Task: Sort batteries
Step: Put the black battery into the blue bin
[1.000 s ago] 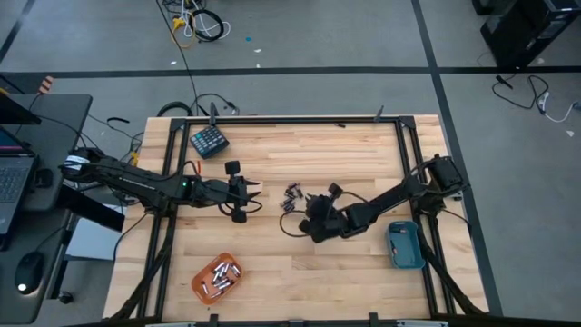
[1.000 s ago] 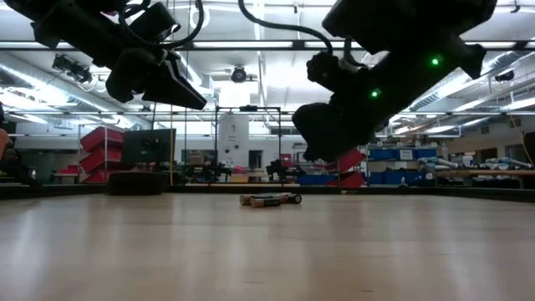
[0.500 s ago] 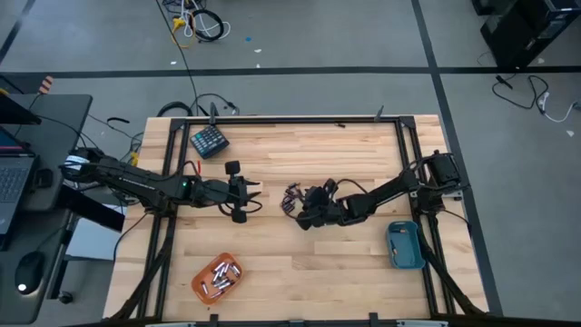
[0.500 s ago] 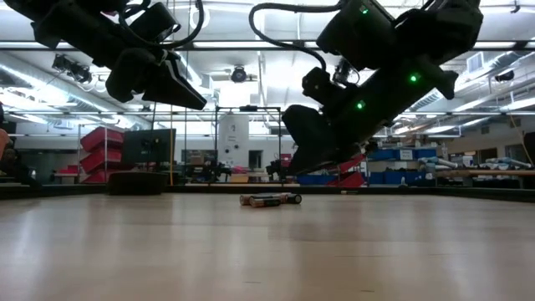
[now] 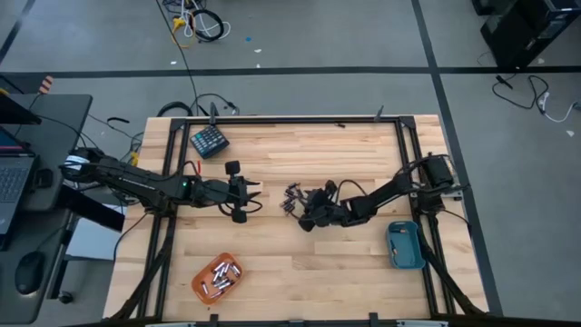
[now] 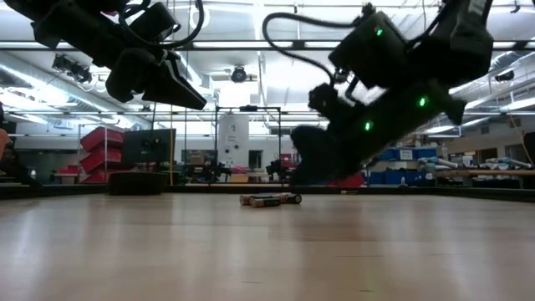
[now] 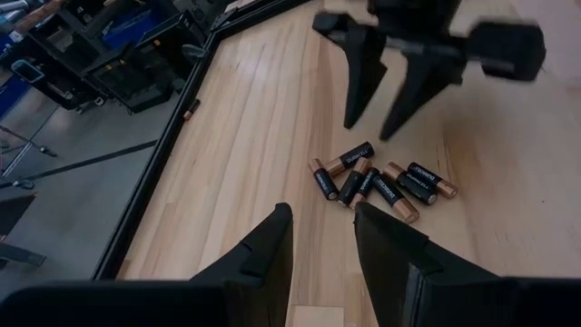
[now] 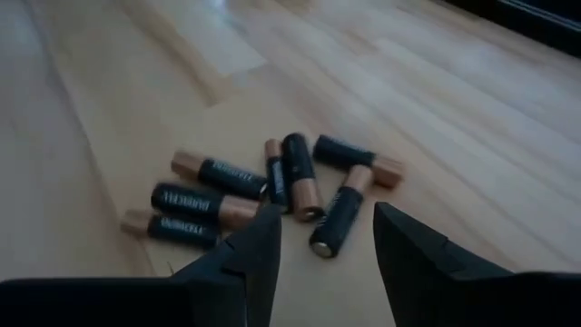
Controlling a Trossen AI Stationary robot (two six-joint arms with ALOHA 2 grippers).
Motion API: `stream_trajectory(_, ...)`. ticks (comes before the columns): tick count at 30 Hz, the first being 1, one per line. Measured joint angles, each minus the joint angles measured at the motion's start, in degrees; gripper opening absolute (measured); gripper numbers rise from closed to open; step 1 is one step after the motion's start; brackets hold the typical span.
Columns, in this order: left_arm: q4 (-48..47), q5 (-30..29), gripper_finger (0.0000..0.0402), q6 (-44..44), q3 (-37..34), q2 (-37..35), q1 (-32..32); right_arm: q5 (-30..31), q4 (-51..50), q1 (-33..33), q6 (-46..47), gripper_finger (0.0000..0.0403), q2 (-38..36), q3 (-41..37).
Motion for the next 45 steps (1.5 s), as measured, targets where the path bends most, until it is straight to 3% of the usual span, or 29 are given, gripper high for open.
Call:
stream_trajectory(6,0.0,0.0,0.0119,0.0,0.0,0.0,0.0,1.5,5.8,0.0,-5.5,0.0158,3.7,0.2)
stream_trajectory(20,0.4,0.2,0.0119,0.0,0.0,0.0,0.0,0.1,4.5,-1.5,-1.7,0.0151,5.6,0.4)
stream_trajectory(36,0.4,0.5,0.0119,0.0,0.0,0.0,0.0,-0.7,3.7,-1.5,1.0,0.0029,5.5,0.4)
stream_trajectory(45,0.4,0.5,0.0119,0.0,0.0,0.0,0.0,-0.7,3.2,-0.9,0.9,0.0001,4.6,0.4)
